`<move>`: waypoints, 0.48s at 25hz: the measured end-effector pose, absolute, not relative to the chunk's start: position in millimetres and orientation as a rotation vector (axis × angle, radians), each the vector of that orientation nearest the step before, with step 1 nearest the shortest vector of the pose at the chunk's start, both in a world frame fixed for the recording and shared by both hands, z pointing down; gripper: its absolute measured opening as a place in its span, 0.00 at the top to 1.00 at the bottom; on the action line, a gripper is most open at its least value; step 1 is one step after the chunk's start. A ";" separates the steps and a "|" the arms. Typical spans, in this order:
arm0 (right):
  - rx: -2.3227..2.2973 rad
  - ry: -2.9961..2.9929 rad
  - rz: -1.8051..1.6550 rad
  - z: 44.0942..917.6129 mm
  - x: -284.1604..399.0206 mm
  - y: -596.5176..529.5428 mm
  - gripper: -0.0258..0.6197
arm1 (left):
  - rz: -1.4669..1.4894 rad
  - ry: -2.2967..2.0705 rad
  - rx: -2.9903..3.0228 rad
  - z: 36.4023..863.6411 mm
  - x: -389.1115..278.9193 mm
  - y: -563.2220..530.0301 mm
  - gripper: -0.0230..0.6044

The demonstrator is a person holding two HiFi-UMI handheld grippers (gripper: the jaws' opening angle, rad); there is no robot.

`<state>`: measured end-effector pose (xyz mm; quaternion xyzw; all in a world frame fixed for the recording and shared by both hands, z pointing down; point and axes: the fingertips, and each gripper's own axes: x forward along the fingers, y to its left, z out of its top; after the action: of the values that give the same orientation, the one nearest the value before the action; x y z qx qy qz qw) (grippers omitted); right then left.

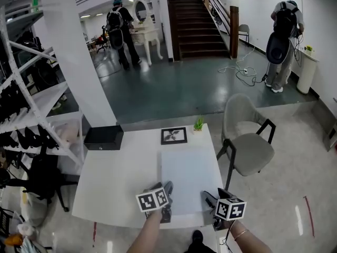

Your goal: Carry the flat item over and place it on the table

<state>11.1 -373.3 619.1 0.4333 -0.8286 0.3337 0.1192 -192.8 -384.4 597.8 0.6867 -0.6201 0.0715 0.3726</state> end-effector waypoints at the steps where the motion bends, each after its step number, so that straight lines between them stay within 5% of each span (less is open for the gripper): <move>1: 1.267 -2.422 0.975 618.5 11.2 -372.5 0.48 | 0.180 -1.584 1.761 597.3 -192.7 -383.5 0.63; 12: 1.330 -2.450 0.795 596.5 16.5 -373.3 0.49 | 0.191 -1.692 1.850 572.3 -202.3 -373.7 0.64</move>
<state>16.5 -373.3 596.5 0.4555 -0.8389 0.2722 0.1212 -202.3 -373.7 572.3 0.6998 -0.6401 0.0724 0.3086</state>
